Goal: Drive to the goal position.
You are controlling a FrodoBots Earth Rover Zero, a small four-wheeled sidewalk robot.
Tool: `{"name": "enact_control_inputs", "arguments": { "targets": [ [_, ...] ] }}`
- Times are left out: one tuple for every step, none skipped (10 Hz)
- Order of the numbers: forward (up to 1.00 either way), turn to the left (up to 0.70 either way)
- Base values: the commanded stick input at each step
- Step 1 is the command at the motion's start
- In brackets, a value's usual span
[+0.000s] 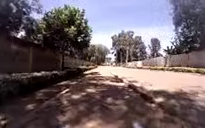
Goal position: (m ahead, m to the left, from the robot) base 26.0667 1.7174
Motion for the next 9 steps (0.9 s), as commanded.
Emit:
{"name": "enact_control_inputs", "arguments": {
  "targets": [
    [0.7,-0.35],
    [0.7,-0.35],
    [0.7,-0.35],
    [0.7,-0.2],
    [0.7,-0.03],
    [0.7,0.0],
    [0.7,0.0],
    [0.7,0.0],
    [0.7,0.0]
  ]
}}
